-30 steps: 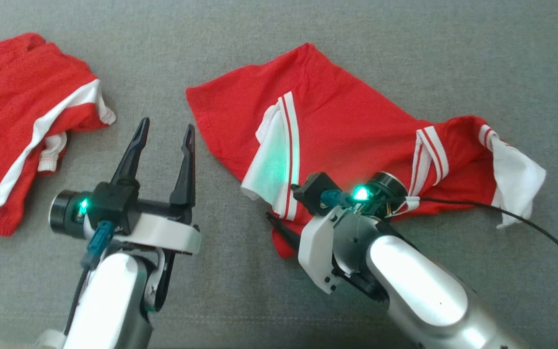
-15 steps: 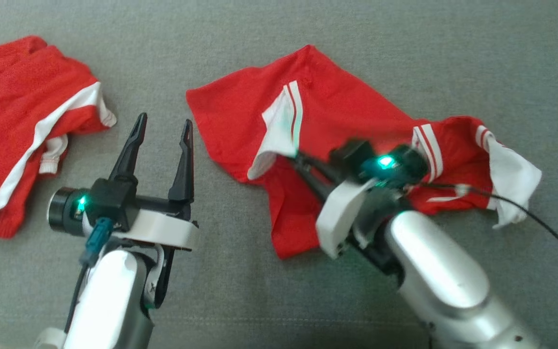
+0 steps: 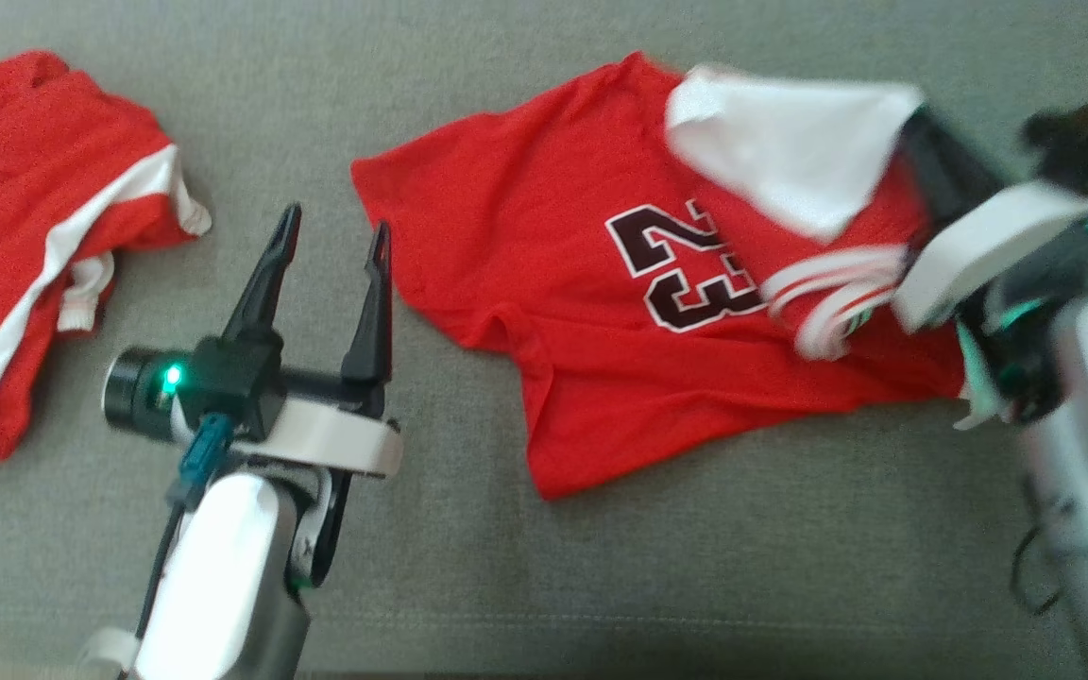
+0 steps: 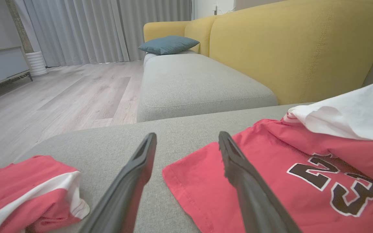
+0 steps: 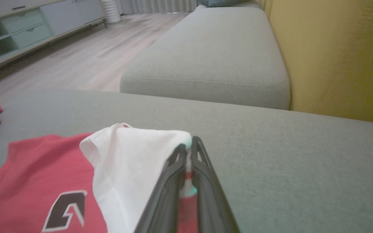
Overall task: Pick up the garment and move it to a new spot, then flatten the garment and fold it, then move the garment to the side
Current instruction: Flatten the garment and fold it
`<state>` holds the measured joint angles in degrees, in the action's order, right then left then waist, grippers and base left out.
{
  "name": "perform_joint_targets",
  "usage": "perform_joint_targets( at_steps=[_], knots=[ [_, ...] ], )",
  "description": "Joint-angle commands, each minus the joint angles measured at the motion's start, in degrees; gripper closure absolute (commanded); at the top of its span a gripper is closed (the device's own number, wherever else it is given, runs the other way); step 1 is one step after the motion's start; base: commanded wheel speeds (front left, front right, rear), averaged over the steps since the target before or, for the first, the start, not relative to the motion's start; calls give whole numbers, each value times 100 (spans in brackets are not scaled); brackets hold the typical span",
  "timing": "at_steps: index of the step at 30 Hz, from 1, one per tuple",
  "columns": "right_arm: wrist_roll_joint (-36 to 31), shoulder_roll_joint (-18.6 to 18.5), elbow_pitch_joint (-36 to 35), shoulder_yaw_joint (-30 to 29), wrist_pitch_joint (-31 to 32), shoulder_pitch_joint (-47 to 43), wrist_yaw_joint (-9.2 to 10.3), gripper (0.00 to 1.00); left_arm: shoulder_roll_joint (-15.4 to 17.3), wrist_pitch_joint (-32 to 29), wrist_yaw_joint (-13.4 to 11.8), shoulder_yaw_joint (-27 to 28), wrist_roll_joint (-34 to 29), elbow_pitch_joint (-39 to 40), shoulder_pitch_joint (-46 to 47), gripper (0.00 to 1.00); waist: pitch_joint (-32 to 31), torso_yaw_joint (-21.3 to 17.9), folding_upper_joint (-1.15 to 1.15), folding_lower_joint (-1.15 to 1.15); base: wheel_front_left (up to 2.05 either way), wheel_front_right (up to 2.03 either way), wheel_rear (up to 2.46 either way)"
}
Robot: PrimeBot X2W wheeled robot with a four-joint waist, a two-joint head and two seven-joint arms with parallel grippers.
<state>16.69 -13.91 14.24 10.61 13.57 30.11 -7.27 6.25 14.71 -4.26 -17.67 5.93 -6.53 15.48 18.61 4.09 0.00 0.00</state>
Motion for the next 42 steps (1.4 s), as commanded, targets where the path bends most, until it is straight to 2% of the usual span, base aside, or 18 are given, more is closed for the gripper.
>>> perform_joint_targets(
  at_steps=[1, 8, 9, 10, 11, 12, 20, 26, 32, 37, 42],
  knots=[
    [131, -90, -88, -11, -100, 342, -22, 100, 23, 29, 19, 200, -56, 229, 299, 0, 174, 111, 0, 0, 0, 0, 0],
    [623, -779, 1058, -95, -619, 1332, -22, 100, -102, 29, 93, 67, -144, 258, 627, 0, 591, 362, 0, 0, 0, 0, 0],
    [729, -914, 1360, 46, -837, 1548, -22, 85, -125, 29, 105, 43, -164, 252, 683, 0, 635, 389, 0, 0, 0, 0, 0],
    [799, -955, 1492, 161, -931, 1629, -22, 60, -134, 29, 112, 32, -173, 246, 700, 0, 646, 395, 0, 0, 0, 0, 0],
    [875, -991, 1607, 245, -1067, 1703, -22, 10, -142, 29, 114, 26, -182, 240, 713, 0, 652, 394, 0, 0, 0, 0, 0],
    [901, -1045, 1746, 319, -1188, 1762, -22, 0, -148, 29, 117, 21, -190, 235, 724, 0, 655, 390, 0, 0, 0, 0, 0],
    [993, -1231, 2662, 474, -2060, 1734, -22, 0, -135, 29, 131, 57, -244, 150, 650, 0, 421, 219, 0, 0, 0, 0, 0],
    [914, -1226, 2620, 242, -2619, 1195, -22, 0, -71, 29, 118, 140, -225, 76, 415, 0, 44, 29, 0, 0, 0, 0, 0],
    [543, -951, 1633, -291, -2824, 112, -22, 0, 26, 29, 76, 265, -182, 43, 40, 0, -402, -187, 0, 0, 0, 0, 0],
    [120, -425, 413, -695, -2799, -1002, -22, 0, 105, 29, 23, 358, -157, 57, -270, 0, -681, -318, 0, 0, 0, 0, 0],
    [-245, 152, -713, -932, -2449, -1970, -22, 0, 170, 29, -11, 415, -132, 62, -496, 0, -873, -402, 0, 0, 0, 0, 0]
  ],
)
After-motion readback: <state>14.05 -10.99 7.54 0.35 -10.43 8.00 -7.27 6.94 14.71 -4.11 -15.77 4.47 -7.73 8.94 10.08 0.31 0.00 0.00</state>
